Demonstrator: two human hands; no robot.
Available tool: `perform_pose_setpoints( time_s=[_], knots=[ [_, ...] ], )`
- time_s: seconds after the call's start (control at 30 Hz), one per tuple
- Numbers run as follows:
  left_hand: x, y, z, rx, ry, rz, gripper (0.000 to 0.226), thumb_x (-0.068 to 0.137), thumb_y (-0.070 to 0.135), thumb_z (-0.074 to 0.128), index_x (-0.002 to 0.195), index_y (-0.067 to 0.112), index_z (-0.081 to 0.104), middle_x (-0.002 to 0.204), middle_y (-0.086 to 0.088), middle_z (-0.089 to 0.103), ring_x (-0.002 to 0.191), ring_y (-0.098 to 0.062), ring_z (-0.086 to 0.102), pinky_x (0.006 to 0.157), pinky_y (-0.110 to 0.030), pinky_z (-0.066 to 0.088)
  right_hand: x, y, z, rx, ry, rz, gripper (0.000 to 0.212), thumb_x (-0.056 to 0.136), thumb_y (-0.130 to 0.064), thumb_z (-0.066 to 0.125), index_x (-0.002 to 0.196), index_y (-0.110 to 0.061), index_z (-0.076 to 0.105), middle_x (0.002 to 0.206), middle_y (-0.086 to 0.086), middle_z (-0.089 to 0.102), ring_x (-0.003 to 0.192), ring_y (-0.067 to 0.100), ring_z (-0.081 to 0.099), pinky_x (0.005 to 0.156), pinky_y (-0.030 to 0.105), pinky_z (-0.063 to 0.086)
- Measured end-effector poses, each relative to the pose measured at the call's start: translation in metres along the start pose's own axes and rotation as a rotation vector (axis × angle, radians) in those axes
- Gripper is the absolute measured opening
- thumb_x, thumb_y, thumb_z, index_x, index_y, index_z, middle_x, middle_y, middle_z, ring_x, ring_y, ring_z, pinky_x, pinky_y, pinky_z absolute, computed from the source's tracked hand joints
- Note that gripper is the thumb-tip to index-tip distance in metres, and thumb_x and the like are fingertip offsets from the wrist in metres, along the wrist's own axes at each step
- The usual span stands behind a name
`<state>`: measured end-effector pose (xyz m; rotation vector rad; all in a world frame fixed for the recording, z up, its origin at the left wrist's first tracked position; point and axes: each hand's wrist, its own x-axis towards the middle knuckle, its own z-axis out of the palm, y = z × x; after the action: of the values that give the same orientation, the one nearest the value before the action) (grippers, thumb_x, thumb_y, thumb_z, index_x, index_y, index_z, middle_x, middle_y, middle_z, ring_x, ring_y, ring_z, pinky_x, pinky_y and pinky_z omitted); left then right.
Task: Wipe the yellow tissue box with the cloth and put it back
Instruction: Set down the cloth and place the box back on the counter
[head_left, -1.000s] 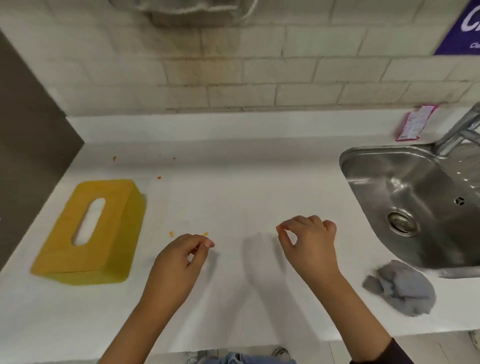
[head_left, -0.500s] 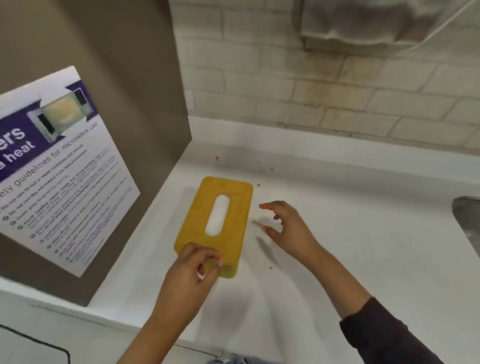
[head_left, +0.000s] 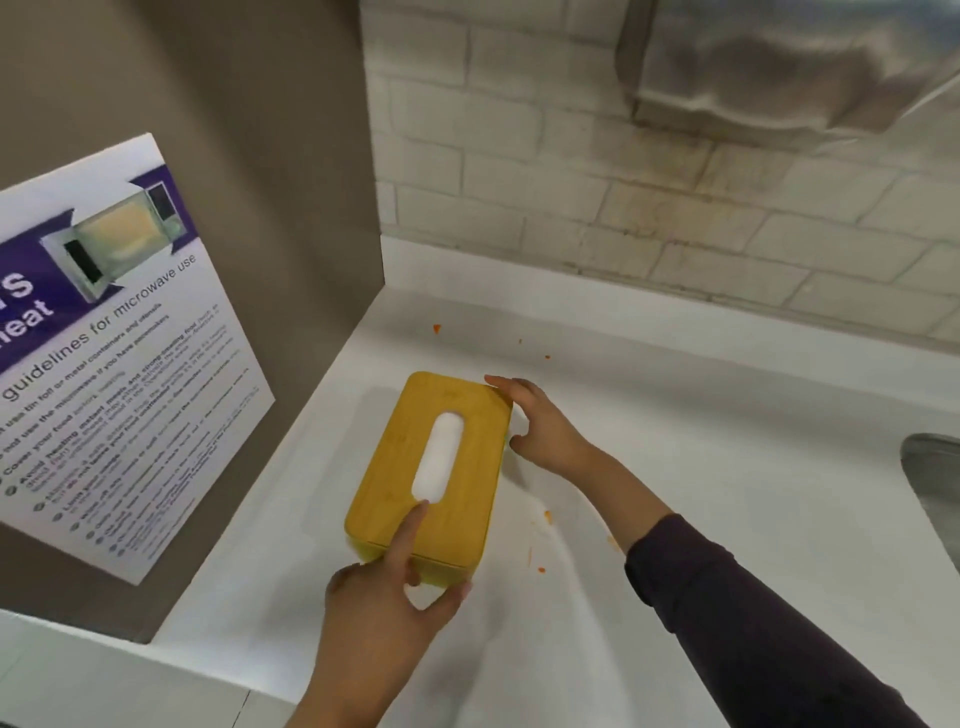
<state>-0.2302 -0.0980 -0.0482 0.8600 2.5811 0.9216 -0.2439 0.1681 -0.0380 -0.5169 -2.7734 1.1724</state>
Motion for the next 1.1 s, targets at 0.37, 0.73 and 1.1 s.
perform_pose_setpoints(
  time_s=[0.37,0.73,1.1],
  knots=[
    [0.013,0.005,0.011,-0.145,0.005,-0.255,0.120,0.069,0.053,0.071,0.129,0.053,-0.034,0.136,-0.017,0.034,0.122,-0.039,0.045,0.098,-0.043,0.045,-0.005,-0.016,0.022,0.276,0.146,0.065,0.061,0.073,-0.002,0.068,0.130,-0.011,0.046,0.114,0.003,0.048,0.103,0.020,0.052,0.088,0.024,0.046],
    [0.108,0.050,0.008,-0.162,0.133,0.170,0.090,0.081,0.029,0.069,0.145,0.041,0.008,0.132,-0.016,0.050,0.116,-0.032,0.054,0.093,-0.039,0.048,-0.023,0.012,-0.059,0.413,0.508,0.123,0.063,0.068,0.002,0.070,0.123,-0.011,0.041,0.101,-0.018,0.048,0.088,-0.005,0.052,0.070,0.004,0.043],
    [0.259,0.143,0.095,-0.171,-0.243,0.360,0.084,0.085,0.021,0.066,0.142,0.037,0.006,0.136,-0.019,0.051,0.119,-0.032,0.054,0.096,-0.029,0.045,-0.040,0.099,-0.147,0.480,0.824,0.351,0.048,0.071,0.010,0.061,0.104,-0.018,0.038,0.087,-0.014,0.046,0.073,0.000,0.051,0.048,0.000,0.041]
  ],
)
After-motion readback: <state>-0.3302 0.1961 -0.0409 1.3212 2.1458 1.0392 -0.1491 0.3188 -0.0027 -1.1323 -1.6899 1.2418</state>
